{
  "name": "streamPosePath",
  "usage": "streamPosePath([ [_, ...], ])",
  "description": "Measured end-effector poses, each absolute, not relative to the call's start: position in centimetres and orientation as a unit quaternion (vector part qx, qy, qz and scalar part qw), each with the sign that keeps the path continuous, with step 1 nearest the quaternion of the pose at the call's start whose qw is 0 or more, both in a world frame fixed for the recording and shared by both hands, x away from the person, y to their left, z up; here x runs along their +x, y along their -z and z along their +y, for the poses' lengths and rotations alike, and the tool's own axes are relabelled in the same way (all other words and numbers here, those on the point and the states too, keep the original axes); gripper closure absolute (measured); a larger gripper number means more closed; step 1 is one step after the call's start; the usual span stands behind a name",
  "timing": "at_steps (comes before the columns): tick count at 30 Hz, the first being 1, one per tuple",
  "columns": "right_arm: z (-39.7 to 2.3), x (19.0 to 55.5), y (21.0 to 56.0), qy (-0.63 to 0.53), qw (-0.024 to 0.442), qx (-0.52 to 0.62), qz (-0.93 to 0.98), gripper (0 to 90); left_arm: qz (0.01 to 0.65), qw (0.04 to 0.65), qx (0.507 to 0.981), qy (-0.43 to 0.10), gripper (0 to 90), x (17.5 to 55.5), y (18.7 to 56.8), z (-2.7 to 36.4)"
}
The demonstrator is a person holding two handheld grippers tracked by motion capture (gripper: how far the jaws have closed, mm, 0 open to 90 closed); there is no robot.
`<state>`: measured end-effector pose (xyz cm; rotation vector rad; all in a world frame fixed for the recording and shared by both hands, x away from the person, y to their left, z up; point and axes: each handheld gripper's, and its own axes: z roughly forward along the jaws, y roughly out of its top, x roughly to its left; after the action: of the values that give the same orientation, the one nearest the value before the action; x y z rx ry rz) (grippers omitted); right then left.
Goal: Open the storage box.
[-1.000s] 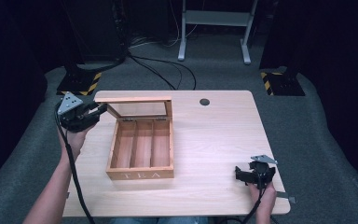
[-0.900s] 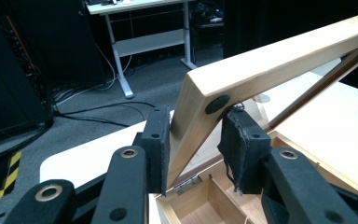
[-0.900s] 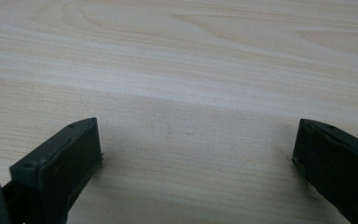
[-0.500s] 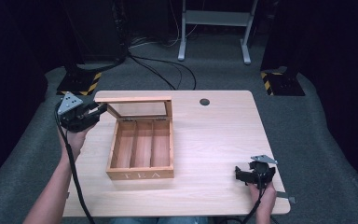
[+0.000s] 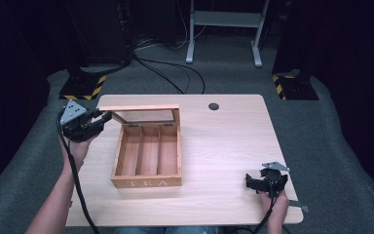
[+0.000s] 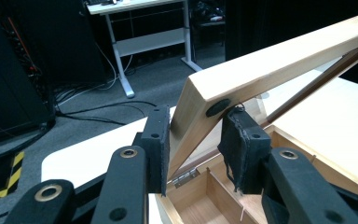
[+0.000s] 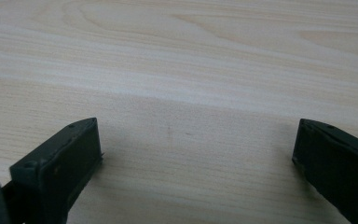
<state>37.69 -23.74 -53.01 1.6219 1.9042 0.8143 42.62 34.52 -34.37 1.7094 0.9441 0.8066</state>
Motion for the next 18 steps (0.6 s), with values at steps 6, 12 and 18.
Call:
streamPosePath([
  [6, -23.7, 37.7, 53.0, -0.300, 0.253, 0.596, 0.700, 0.5, 0.383, 0.486, 0.707, -0.341, 62.9, 41.6, 34.9, 34.4],
  [12, -23.7, 37.7, 53.0, -0.300, 0.253, 0.596, 0.700, 0.5, 0.380, 0.480, 0.708, -0.351, 62.9, 40.6, 35.5, 34.2],
  [18, -23.7, 37.7, 53.0, -0.300, 0.253, 0.597, 0.700, 0.5, 0.377, 0.478, 0.710, -0.354, 62.5, 39.6, 36.4, 34.1],
])
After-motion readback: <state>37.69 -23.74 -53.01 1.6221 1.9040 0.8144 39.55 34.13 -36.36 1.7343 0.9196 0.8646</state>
